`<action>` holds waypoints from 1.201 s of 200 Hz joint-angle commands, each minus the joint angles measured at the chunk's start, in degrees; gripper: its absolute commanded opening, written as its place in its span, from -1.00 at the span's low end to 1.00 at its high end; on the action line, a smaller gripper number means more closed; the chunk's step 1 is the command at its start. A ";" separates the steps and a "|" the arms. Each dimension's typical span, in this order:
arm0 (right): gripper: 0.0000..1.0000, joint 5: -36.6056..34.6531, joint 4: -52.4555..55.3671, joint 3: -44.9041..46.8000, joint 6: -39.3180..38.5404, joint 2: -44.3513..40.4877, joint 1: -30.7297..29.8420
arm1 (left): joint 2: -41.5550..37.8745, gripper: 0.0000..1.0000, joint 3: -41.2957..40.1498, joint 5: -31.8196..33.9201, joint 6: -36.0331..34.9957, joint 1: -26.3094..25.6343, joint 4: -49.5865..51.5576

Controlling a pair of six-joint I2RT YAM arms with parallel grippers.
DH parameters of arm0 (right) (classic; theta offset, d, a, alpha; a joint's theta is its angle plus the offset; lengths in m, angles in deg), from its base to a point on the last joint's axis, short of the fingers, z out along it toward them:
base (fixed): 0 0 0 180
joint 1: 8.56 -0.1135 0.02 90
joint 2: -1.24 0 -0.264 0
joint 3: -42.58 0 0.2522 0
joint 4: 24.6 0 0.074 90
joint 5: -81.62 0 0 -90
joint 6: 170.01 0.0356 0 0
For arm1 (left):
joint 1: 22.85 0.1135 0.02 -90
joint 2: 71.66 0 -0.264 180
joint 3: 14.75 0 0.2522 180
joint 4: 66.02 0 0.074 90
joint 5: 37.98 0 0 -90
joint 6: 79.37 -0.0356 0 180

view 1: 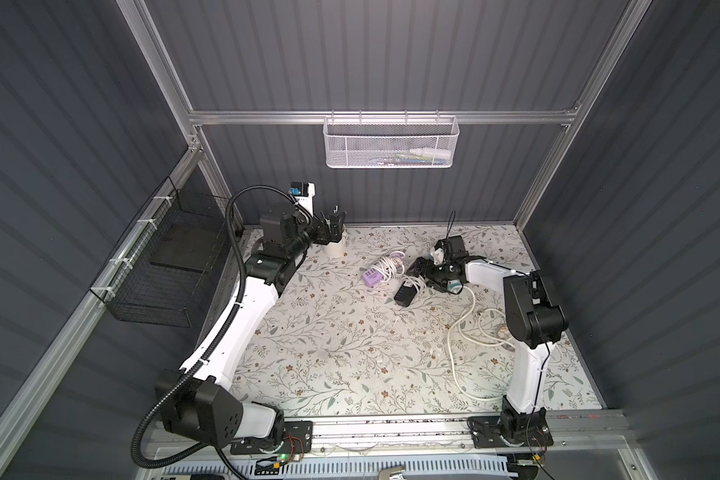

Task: Unwrap the cord wrapped around the power strip
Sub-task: Pick up the power strip from the center of the board.

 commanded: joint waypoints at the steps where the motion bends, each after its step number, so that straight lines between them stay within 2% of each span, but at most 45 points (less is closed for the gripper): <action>1: 0.86 0.01 -1.83 -0.60 0.75 1.30 -0.35 | 0.21 1.00 -0.58 -1.08 -0.64 -0.30 -1.28; 14: 0.74 0.31 -2.86 -0.15 1.07 1.25 -0.35 | 0.21 1.00 -0.45 -1.10 -0.60 -0.30 -1.29; 26: 0.52 0.90 -3.79 0.29 1.44 1.18 -0.35 | 0.27 1.00 -0.34 -1.05 -0.31 -0.30 -1.37; 52: 0.21 2.71 -6.90 1.85 2.30 0.55 -0.22 | 0.82 1.00 -0.16 -1.49 0.92 -0.30 -1.50; 66: -0.09 3.79 -8.54 2.73 2.67 -0.21 -0.19 | 0.96 1.00 0.09 -1.45 1.42 -0.30 -1.45; 84: -0.27 5.55 -11.25 3.94 3.40 -1.35 -0.10 | 0.91 1.00 0.10 -1.32 1.83 -0.30 -1.60; 119: -0.27 6.98 -13.02 5.88 3.33 -6.56 0.09 | 0.83 1.00 0.10 -1.58 3.33 -0.29 -1.73; 150: -0.25 7.65 -11.84 6.63 3.16 -15.42 1.03 | 0.91 0.99 0.03 -4.42 4.85 -0.30 -1.50; 176: -0.24 7.73 -10.33 5.49 3.20 -22.92 1.84 | 1.53 1.00 -0.58 -12.07 6.49 -0.30 -2.71; 193: -0.23 7.96 -10.80 4.50 3.57 -27.12 2.11 | 1.74 1.00 -1.64 -19.87 8.82 -0.30 -6.21; 214: -0.22 8.01 -16.02 4.47 5.54 -31.80 2.20 | 2.85 1.00 -2.93 -27.85 13.20 -0.30 -11.68; 240: -0.20 7.81 -26.40 5.38 9.98 -35.44 2.11 | 5.46 0.99 -5.12 -38.11 22.45 -0.61 -24.55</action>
